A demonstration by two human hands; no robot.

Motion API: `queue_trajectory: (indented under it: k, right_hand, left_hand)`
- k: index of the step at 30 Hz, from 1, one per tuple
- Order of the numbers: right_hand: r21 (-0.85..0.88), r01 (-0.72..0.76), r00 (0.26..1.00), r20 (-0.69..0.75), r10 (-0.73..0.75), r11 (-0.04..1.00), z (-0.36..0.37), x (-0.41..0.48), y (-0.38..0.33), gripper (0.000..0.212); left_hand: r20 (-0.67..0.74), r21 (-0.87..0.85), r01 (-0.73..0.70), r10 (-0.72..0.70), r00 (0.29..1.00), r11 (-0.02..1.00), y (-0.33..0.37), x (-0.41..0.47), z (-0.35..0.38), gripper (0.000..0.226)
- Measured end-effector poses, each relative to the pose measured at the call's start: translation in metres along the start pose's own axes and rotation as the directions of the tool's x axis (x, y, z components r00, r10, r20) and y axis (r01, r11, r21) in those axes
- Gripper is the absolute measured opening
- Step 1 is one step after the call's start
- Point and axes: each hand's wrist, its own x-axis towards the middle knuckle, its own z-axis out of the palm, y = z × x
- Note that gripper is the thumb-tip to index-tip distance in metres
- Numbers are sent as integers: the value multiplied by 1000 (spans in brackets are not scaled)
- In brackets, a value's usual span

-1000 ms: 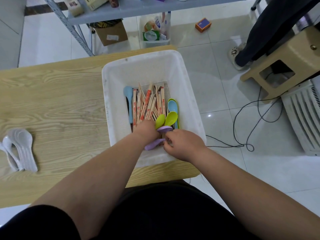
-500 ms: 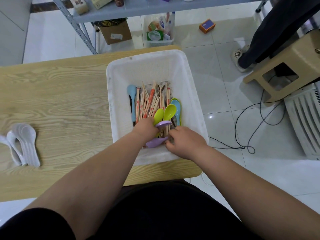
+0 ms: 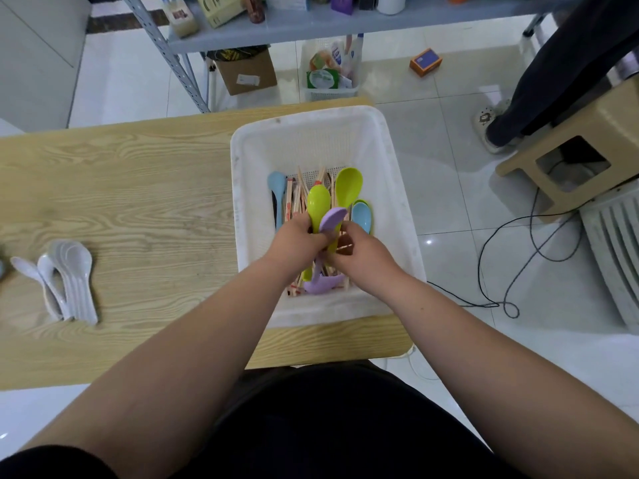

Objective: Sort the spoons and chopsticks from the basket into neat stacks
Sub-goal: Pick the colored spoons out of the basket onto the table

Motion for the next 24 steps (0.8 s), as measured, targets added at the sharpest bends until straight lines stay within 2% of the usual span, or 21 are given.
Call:
queue_trajectory:
  k: [3, 7, 11, 14, 17, 20, 24]
  right_hand:
    - [67, 53, 997, -52, -50, 996, 11, -1, -14, 36]
    - [50, 107, 994, -17, -106, 993, 34, 2, -32, 35]
    - [58, 146, 986, 75, -150, 988, 70, 6, -58, 24]
    - [55, 171, 973, 145, -178, 984, 105, 7, -83, 27]
    - [-17, 197, 958, 218, -188, 980, 146, 11, -104, 17]
    - [-78, 194, 953, 251, -169, 978, 194, 16, -117, 5]
    - [-144, 112, 953, 295, -66, 983, 260, 23, -125, 11]
  left_hand:
    - [11, -336, 33, -31, 999, 941, -1, -11, -13, 14]
    - [57, -511, 50, -24, 998, 858, -11, -28, -45, 23]
    - [-26, -543, 38, -62, 998, 839, -34, -48, -86, 34]
    - [-148, -528, -8, -83, 986, 849, -58, -63, -120, 20]
    - [-215, -537, -40, -90, 973, 842, -87, -77, -154, 13]
    - [-278, -482, -8, -144, 950, 876, -122, -86, -188, 4]
    - [-296, -415, 95, -233, 926, 905, -169, -89, -228, 4]
